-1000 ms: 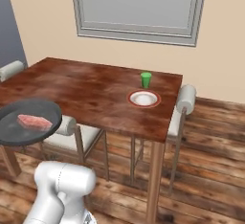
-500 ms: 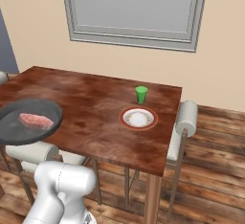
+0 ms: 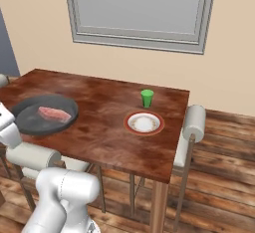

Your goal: Pick up the pan with the steak in it and place it on the dining table. Then place the steak on the plate.

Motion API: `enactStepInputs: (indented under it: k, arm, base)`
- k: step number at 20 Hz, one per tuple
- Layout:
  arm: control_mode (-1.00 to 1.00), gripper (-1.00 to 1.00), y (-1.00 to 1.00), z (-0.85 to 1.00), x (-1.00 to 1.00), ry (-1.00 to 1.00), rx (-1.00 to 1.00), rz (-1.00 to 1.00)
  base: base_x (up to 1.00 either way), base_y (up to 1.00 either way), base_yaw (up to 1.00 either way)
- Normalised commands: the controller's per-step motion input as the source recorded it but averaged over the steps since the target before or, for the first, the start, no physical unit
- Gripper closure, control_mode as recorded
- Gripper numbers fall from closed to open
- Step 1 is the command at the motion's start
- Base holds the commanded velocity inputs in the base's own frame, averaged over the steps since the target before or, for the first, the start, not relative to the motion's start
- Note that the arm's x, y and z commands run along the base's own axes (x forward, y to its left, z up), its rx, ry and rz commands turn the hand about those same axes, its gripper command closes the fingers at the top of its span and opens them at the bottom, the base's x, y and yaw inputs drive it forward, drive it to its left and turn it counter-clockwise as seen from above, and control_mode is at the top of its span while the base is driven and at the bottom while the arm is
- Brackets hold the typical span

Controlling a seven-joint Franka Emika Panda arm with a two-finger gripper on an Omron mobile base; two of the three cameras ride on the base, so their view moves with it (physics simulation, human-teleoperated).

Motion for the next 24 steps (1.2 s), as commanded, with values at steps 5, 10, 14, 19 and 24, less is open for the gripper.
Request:
enactStepInputs:
  k: [5, 10, 14, 19, 24]
  arm:
    - [-1.0, 1.0, -0.15, -0.04, 0.64, 0.0, 0.01, 0.0]
    - [-1.0, 1.0, -0.01, -0.1, 0.65, 0.01, 0.0, 0.0]
    - [-1.0, 1.0, -0.01, -0.14, 0.65, 0.01, 0.0, 0.0]
    - [-1.0, 1.0, 0.0, -0.15, 0.5, 0.0, 0.0, 0.0]
    - [-1.0, 1.0, 0.0, -0.11, 0.13, 0.02, -0.04, 0.0]
  base:
    - [0.0, 0.0, 0.0]
    - [0.0, 0.0, 0.0]
    - [0.0, 0.0, 0.0]
    - [0.0, 0.0, 0.0]
    - [0.0, 0.0, 0.0]
